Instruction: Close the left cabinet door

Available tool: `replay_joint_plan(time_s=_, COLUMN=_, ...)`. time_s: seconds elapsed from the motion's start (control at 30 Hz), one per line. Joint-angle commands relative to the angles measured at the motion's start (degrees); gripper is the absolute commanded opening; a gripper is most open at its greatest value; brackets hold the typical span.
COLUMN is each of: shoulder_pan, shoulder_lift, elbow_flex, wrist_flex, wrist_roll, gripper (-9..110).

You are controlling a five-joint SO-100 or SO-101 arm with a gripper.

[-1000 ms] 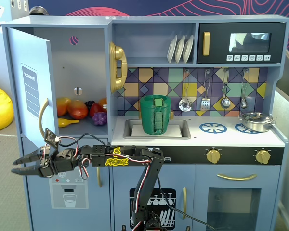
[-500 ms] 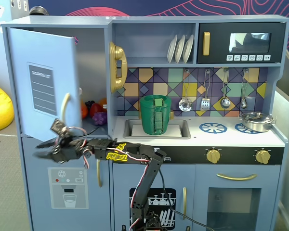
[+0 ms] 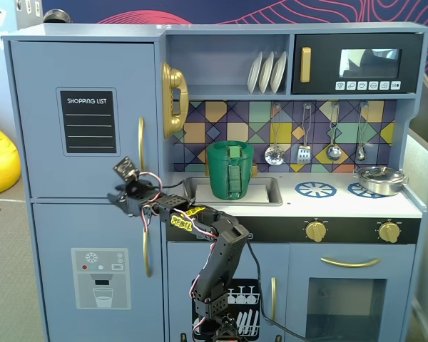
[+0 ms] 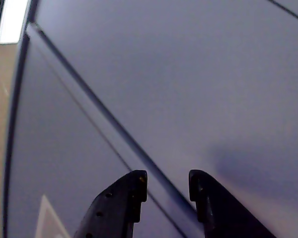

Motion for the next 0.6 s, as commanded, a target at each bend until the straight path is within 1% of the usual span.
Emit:
replay_joint_plan(time_s=0.0, shoulder_pan=-4.9, shoulder_lift=12.0, elbow_flex=1.3, wrist_flex=10.3, wrist_roll=4.8, gripper=0)
replay_joint_plan(time_s=0.03, shoulder_pan=-6.7, shoulder_lift=15.3, elbow_flex=3.2, wrist_flex=13.8, wrist_roll=6.7, gripper=0)
replay_joint_plan(time_s=0.1, shoulder_pan=-8.3, shoulder_lift=22.0, elbow_flex=9.1, wrist_flex=18.1, wrist_roll=7.2, gripper=0)
replay_joint_plan(time_s=0.17, shoulder_pan=-7.2, shoulder_lift=28.7, elbow_flex=15.3, wrist_flex=22.3, wrist_roll=8.3, gripper=0)
replay_joint_plan(time_s=0.2, shoulder_pan=-4.9, shoulder_lift=31.8, elbow_flex=18.1, wrist_flex=26.0, wrist_roll=9.0, gripper=0)
replay_joint_plan(time_s=0.27, shoulder_pan=2.5, shoulder_lift=37.4, elbow_flex=22.8, wrist_flex=36.1, wrist_roll=11.3, gripper=0)
replay_joint_plan(time_s=0.33, shoulder_pan=12.5, shoulder_lift=41.0, elbow_flex=27.2, wrist_flex=47.0, wrist_roll=12.9, gripper=0)
replay_joint_plan(time_s=0.4, shoulder_pan=23.6, shoulder_lift=43.2, elbow_flex=33.8, wrist_flex=51.9, wrist_roll=13.5, gripper=0)
replay_joint_plan(time_s=0.47, shoulder_pan=32.2, shoulder_lift=46.5, elbow_flex=41.2, wrist_flex=54.0, wrist_roll=13.8, gripper=0)
replay_joint_plan(time_s=0.57, shoulder_pan=39.9, shoulder_lift=52.7, elbow_flex=50.3, wrist_flex=59.8, wrist_roll=16.4, gripper=0)
